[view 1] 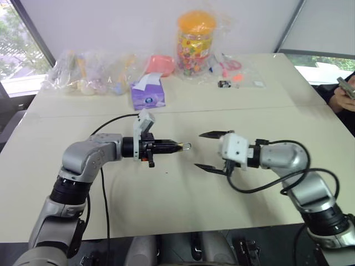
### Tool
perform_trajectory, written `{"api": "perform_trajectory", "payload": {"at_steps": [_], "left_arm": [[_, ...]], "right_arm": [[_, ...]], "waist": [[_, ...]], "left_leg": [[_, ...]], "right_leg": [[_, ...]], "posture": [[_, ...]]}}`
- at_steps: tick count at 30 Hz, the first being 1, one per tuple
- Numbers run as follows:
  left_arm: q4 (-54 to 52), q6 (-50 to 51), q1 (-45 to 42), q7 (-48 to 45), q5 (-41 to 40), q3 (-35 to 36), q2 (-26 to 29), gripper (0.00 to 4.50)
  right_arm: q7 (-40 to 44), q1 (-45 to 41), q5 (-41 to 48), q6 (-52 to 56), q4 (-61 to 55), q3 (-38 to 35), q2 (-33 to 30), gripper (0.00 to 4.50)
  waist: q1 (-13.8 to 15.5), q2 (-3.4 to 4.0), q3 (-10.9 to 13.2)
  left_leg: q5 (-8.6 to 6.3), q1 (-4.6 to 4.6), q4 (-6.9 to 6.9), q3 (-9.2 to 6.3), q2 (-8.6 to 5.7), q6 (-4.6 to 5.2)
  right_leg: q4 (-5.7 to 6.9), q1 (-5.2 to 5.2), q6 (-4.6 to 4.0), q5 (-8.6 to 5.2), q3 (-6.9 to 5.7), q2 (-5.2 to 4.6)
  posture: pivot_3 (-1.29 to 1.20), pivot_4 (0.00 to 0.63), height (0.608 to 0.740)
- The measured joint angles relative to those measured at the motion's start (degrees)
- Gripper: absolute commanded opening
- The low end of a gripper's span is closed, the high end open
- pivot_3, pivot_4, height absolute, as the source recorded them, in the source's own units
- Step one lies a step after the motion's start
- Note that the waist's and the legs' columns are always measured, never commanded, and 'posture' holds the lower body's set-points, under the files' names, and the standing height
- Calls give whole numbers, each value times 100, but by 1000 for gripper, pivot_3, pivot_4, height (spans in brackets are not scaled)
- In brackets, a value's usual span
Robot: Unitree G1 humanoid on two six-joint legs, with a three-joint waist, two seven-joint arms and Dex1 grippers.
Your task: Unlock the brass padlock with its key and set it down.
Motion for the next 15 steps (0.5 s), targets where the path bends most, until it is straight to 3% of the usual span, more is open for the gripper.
{"api": "perform_trajectory", "payload": {"at_steps": [4,5,9,15], "left_arm": [[96,-92,-53,-105,48,-5,-3,0],[115,-133,-56,-129,58,-8,-6,0],[123,-171,-72,-250,105,-18,-14,0],[111,-163,-221,-465,94,-45,-12,0]], "right_arm": [[-181,-331,1012,1410,-362,-366,126,2610],[-243,-426,1205,1660,-435,-395,172,1947],[-508,-635,1775,2399,-558,-432,369,68],[-895,-932,2218,3060,-538,-434,560,68]], "waist": [[-15,0,0],[-11,0,0],[0,0,0],[-4,0,0]], "left_leg": [[0,0,-3,0,2,0],[0,0,-4,0,2,0],[-1,-5,-5,0,0,1],[-1,-9,-6,0,0,2]], "right_leg": [[0,-3,0,0,0,1],[0,-4,0,0,0,1],[-6,-4,0,0,0,-2],[-16,-4,-1,0,0,-3]], "posture": [[0,150,737],[0,150,737],[0,150,737],[0,150,737]]}}
